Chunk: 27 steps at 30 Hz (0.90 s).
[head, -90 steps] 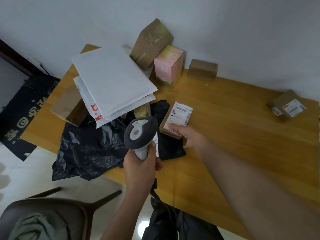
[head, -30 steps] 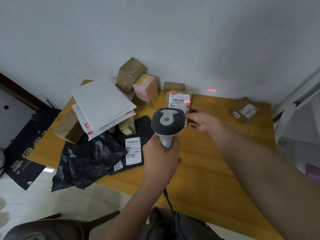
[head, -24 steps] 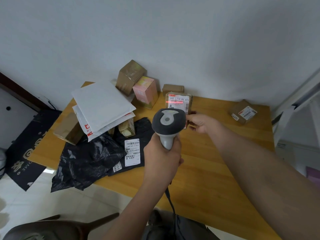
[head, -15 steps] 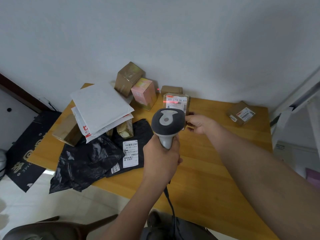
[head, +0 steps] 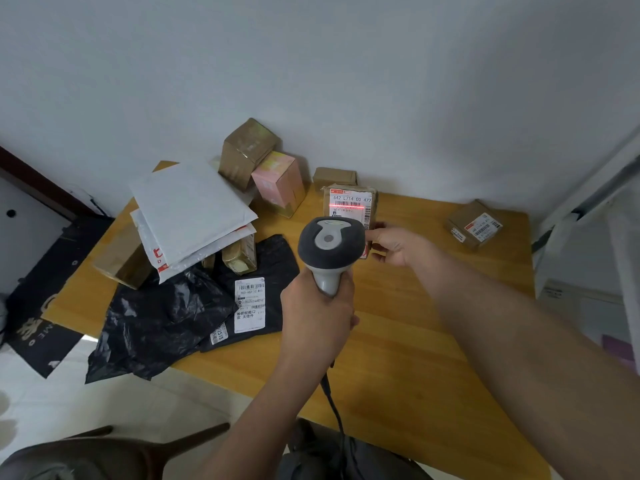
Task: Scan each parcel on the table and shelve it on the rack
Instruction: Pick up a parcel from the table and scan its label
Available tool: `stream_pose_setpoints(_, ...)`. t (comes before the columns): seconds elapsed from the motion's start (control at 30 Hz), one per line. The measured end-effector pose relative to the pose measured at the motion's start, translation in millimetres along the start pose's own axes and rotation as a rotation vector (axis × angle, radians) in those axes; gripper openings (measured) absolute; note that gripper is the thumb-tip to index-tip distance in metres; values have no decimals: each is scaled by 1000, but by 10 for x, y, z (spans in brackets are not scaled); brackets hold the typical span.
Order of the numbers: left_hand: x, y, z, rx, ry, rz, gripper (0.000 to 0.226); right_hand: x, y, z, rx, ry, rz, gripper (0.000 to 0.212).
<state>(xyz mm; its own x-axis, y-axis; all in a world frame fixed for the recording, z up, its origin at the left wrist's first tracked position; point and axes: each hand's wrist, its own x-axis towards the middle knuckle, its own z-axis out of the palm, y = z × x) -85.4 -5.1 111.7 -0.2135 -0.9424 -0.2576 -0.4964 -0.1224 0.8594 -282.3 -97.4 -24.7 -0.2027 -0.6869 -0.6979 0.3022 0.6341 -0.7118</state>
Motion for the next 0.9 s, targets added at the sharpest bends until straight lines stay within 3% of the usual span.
stream_pose_setpoints(0.17, -87, -3, 59, 11, 15, 8, 29, -43, 16, -34, -23, -14, 0, 58)
stream_pose_setpoints(0.53, -521, -45, 42, -26, 41, 22, 32, -429, 194, -90, -40, -4, -47, 50)
stream_pose_setpoints(0.9, -1935, -412, -120, -101, 112, 59, 30, -1645, 913, 74, -91, -41, -121, 28)
